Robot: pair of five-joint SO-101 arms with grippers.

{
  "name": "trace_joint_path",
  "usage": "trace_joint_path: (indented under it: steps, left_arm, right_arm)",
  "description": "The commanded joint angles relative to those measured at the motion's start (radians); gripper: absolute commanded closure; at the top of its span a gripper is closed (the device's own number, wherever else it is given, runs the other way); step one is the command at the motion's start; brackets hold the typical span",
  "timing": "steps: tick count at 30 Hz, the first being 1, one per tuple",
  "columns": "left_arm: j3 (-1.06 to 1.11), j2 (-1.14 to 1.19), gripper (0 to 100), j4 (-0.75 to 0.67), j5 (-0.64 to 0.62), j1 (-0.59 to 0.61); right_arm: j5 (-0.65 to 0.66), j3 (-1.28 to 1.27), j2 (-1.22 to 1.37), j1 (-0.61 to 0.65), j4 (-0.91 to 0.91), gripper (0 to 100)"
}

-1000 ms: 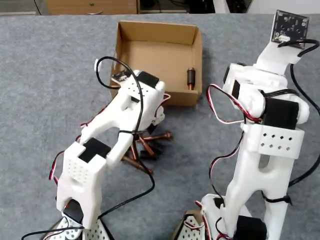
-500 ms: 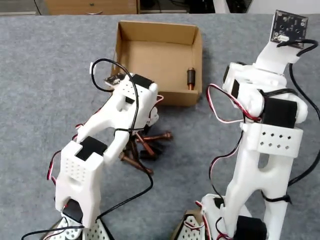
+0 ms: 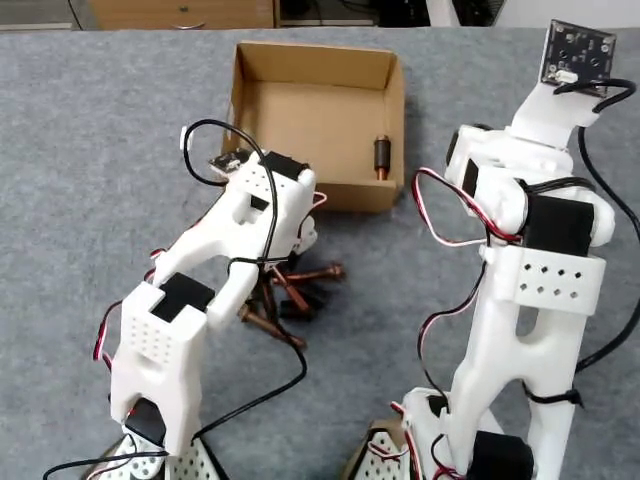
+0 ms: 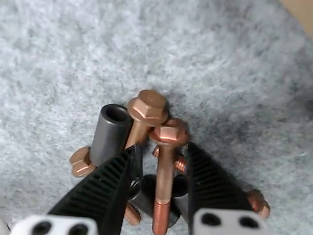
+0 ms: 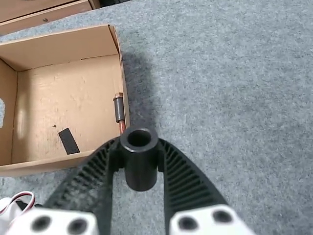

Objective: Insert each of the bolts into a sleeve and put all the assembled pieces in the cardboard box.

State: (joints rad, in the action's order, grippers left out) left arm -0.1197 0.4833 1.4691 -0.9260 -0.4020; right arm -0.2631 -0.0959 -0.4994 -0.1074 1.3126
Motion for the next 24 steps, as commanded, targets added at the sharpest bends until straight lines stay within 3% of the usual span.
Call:
trace_joint_path:
  steps: [1, 13, 20, 24]
  left_arm:
    - [-0.002, -0.008, 99, -0.009, -0.006, -0.005]
    - [-0.040, -0.021, 98, 0.015, 0.000, -0.003]
    - [-0.420, -0.021, 98, 0.287, 0.092, 0.037]
    - [-0.583, -0.068, 98, 0.292, 0.150, 0.089]
  right_arm:
    - [0.012, 0.005, -0.001, -0.010, -0.029, 99.7]
    - [0.012, 0.008, -0.007, -0.010, -0.029, 99.7]
    - [0.012, 0.004, -0.007, -0.010, -0.026, 99.7]
    - [0.012, 0.004, -0.007, -0.010, -0.026, 99.7]
